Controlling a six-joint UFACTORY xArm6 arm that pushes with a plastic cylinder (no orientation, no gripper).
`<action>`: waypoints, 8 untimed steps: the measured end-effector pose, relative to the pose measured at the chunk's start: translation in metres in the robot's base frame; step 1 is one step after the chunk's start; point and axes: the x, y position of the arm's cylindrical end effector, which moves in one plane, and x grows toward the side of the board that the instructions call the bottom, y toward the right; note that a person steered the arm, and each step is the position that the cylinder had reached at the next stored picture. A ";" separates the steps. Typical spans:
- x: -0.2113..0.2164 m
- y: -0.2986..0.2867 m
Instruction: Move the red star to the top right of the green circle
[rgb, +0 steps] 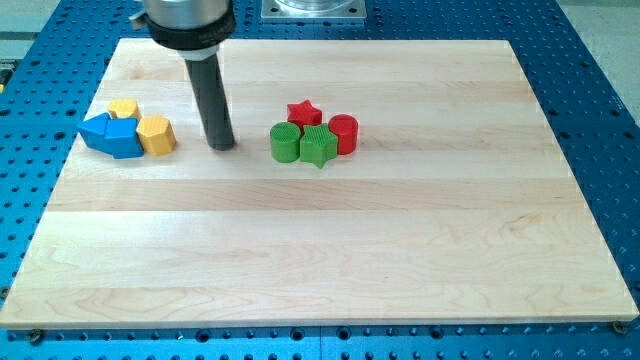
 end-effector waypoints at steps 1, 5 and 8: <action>0.000 0.060; -0.036 0.088; -0.054 0.085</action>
